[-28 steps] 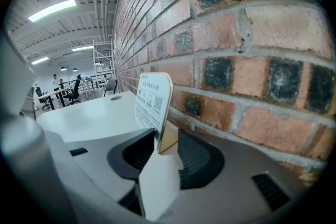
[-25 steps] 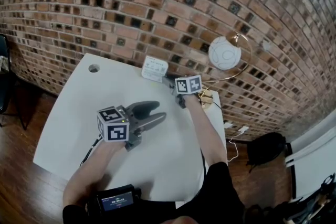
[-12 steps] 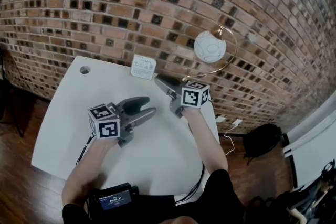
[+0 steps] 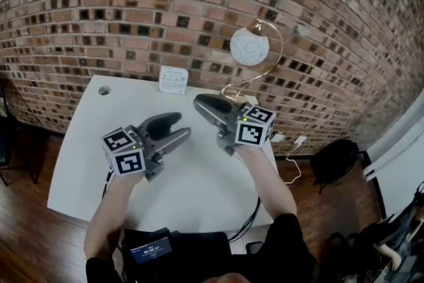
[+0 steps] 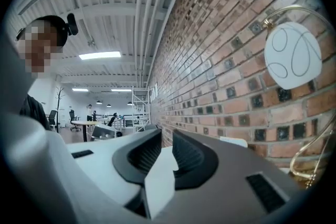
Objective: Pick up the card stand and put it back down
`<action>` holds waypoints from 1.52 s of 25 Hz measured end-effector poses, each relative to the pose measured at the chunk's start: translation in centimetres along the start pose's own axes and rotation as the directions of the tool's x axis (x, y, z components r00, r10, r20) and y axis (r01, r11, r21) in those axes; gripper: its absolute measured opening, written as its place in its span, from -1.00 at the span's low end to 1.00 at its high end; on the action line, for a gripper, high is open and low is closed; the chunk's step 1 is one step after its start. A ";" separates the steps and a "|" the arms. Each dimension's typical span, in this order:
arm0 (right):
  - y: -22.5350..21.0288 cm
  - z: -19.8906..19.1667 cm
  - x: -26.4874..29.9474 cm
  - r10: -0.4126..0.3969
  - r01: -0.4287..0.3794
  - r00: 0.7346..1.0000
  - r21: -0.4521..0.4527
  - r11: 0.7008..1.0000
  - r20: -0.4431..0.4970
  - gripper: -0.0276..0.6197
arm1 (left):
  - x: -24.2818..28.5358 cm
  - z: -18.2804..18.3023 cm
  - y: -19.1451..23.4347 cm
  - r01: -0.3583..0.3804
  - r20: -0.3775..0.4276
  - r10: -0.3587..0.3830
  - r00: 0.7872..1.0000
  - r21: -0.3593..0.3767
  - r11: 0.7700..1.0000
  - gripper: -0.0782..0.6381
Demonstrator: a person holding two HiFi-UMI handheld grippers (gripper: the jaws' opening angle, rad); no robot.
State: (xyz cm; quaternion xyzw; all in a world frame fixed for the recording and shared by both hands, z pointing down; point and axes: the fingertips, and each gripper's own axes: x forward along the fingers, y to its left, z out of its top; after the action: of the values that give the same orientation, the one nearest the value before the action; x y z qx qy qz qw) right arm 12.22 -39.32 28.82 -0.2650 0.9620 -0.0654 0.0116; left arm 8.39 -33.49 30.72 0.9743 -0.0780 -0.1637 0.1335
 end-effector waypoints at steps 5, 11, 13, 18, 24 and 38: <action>3.3 1.4 -1.3 0.031 -0.032 0.998 0.024 0.999 0.054 -0.65 | -0.4 0.7 -3.2 0.015 0.008 -0.015 1.000 0.021 1.000 -0.16; 8.8 3.1 -3.1 0.068 -0.069 0.991 0.007 0.998 0.118 -0.67 | -1.4 2.3 -7.6 0.033 0.026 -0.035 0.999 0.060 0.998 -0.16; 10.5 3.4 -3.7 0.077 -0.077 0.988 -0.001 0.997 0.132 -0.67 | -1.7 2.8 -9.2 0.043 0.040 -0.046 0.998 0.070 0.997 -0.16; 14.9 3.6 -5.4 0.091 -0.089 0.981 -0.017 0.996 0.170 -0.67 | -2.7 3.0 -13.1 0.066 0.054 -0.070 0.996 0.080 0.995 -0.16; 19.4 3.8 -7.9 0.106 -0.097 0.972 -0.050 0.994 0.209 -0.67 | -3.9 3.2 -17.3 0.074 0.063 -0.081 0.995 0.107 0.991 -0.16; 26.9 2.9 -12.3 0.101 -0.090 0.967 -0.058 0.994 0.235 -0.70 | -5.0 2.0 -25.1 0.103 0.036 -0.108 0.993 0.121 0.987 -0.16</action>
State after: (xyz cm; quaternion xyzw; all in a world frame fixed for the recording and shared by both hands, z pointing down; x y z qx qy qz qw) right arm 9.29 -10.45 22.26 -0.2243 0.9666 -0.0097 0.1237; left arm 5.76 -9.07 23.17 0.9796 -0.0385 -0.1862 0.0649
